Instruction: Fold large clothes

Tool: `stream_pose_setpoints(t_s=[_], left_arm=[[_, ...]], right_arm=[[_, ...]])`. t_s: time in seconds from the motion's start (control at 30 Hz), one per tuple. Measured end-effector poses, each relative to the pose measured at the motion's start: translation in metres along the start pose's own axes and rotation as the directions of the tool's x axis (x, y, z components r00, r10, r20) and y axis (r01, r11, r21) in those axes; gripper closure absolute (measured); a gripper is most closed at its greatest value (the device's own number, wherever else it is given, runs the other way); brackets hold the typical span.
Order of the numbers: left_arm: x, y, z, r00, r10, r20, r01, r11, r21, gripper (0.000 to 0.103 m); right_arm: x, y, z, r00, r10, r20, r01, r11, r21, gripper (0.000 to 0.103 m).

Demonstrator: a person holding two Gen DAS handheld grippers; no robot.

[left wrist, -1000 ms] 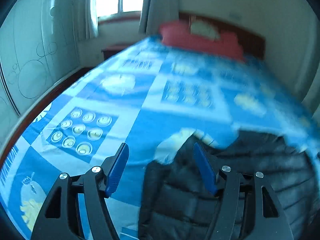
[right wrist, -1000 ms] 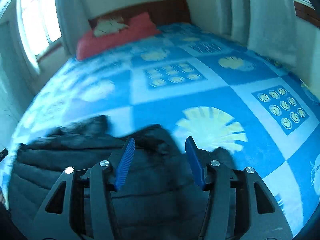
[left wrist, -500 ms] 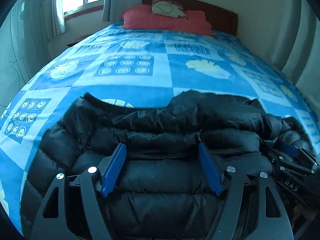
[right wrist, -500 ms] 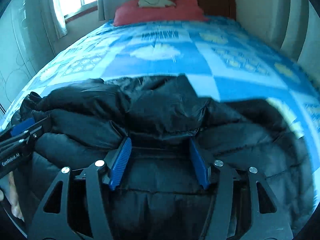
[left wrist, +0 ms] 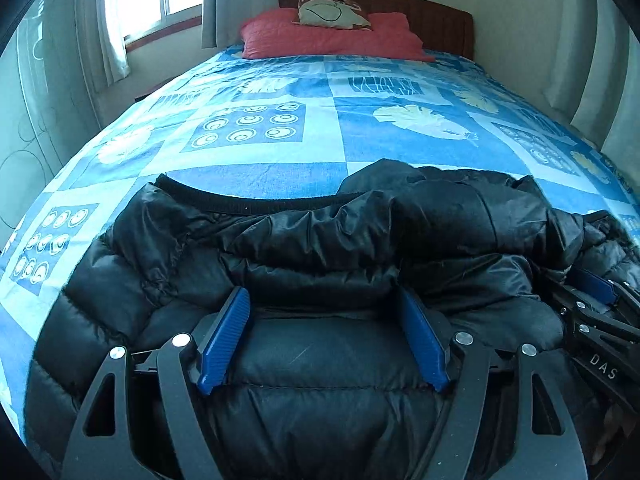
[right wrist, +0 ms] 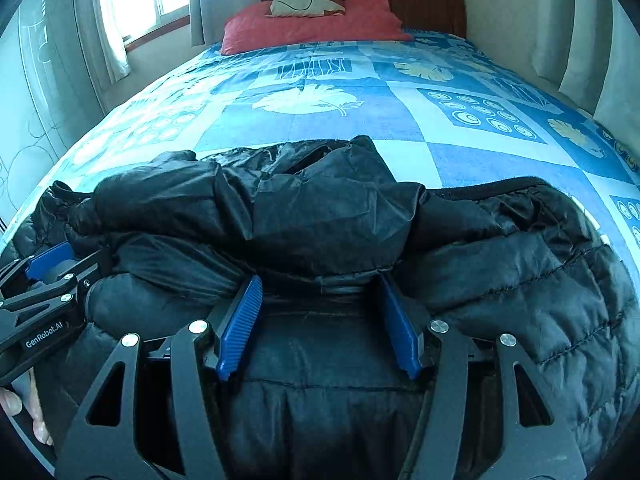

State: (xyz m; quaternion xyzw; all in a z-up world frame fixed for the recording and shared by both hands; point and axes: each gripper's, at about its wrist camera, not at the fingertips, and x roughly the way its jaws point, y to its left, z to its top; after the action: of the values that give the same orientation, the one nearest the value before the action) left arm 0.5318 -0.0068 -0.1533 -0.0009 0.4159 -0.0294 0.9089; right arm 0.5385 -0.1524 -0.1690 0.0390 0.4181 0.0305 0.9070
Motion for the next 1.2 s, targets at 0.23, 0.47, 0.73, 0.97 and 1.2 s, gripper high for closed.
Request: stream_pose_setpoints(t_s=[0.23,0.47,0.73,0.97,1.2], left_arm=[[-0.075,0.044,-0.012,0.996,-0.087,0.033,0.09,0.991,-0.101,0.028],[-0.162,0.13,-0.1,0.997,-0.05,0.052,0.065,0.931,-0.359,0.024],[-0.176,0.143,-0.166,0.996,-0.09,-0.004,0.079,0.895,-0.44,0.024],[-0.143,0.147,-0.158,0.993,-0.116,-0.014,0.092,0.85,-0.519,0.023],[-0.138,0.134,-0.153,0.998,-0.061,0.013,0.06,0.873,-0.484,0.059]], right_arm=[[-0.11,-0.071,-0.024,0.995,-0.007,0.098,-0.008,0.988,0.157,0.029],[-0.196,-0.151,-0.111,0.989,-0.123,0.078,0.093,0.947,0.307,0.022],[-0.193,-0.17,-0.172,0.998,-0.061,0.026,0.044,0.897,0.44,0.022],[-0.165,-0.166,-0.176,0.999,-0.051,-0.017,0.053,0.871,0.489,0.021],[-0.162,-0.153,-0.179,1.0,-0.012,0.029,-0.004,0.87,0.492,0.068]])
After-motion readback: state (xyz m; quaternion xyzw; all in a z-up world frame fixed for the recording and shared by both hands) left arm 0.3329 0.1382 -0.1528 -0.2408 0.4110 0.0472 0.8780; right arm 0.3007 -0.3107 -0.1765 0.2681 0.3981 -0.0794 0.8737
